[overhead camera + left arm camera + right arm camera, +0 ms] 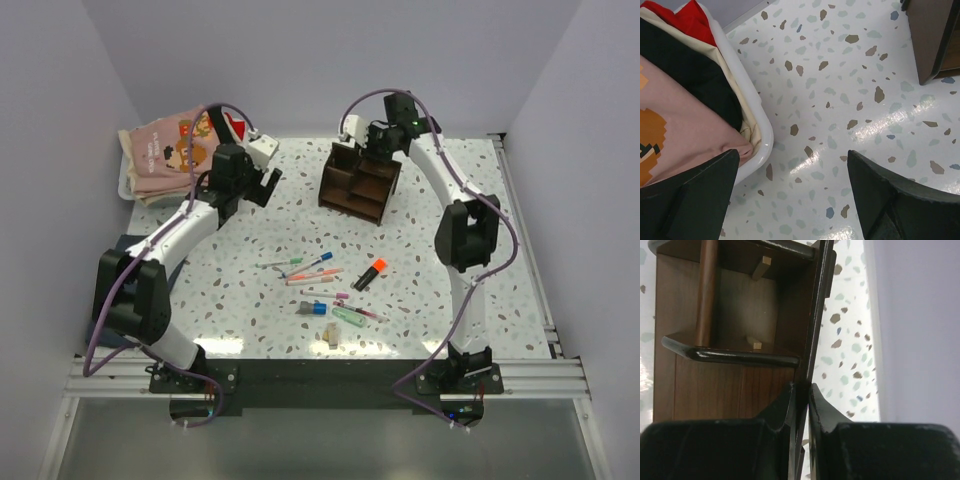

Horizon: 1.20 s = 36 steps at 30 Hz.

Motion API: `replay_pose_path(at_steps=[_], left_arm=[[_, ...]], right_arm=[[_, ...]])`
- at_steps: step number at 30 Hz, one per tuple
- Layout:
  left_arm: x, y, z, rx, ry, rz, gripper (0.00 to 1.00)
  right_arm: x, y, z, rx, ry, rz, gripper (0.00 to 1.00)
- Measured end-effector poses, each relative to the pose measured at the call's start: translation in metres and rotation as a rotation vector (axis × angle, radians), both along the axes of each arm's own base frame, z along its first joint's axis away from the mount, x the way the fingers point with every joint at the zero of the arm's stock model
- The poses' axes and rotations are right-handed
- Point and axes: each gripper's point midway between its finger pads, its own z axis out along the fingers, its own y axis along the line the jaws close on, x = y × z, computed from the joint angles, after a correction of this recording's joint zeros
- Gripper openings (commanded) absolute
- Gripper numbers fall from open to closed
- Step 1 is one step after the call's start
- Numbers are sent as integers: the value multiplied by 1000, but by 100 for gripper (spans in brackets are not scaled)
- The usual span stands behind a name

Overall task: Sort the stationery into containers
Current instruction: Move the storage box to the center of the board.

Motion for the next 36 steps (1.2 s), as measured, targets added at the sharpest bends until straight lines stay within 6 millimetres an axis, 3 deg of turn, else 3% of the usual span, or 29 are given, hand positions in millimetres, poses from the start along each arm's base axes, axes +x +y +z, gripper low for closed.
replay_pose_path(at_steps=[8,13,16,19,22,29,36], left_arm=[[-6,2,7,-4,-20,3,94],[-8,3,3,-3,-12,3,94],[-8,3,3,-2,-12,3,96],[-8,3,3,-3,-12,3,97],[-8,3,3,-3,-12,2,98],[-9,2,10,0,-30,-16,100],[-23,-7,17,7,-25,-111,98]], right_arm=[[38,29,1,-52,-194,230,0],[51,42,3,-81,-289,302,0],[56,46,5,-79,-315,308,13],[60,48,4,-54,-330,282,50],[67,48,15,-13,-377,222,61],[45,39,43,167,-272,-21,76],[-42,10,114,514,-25,-476,73]])
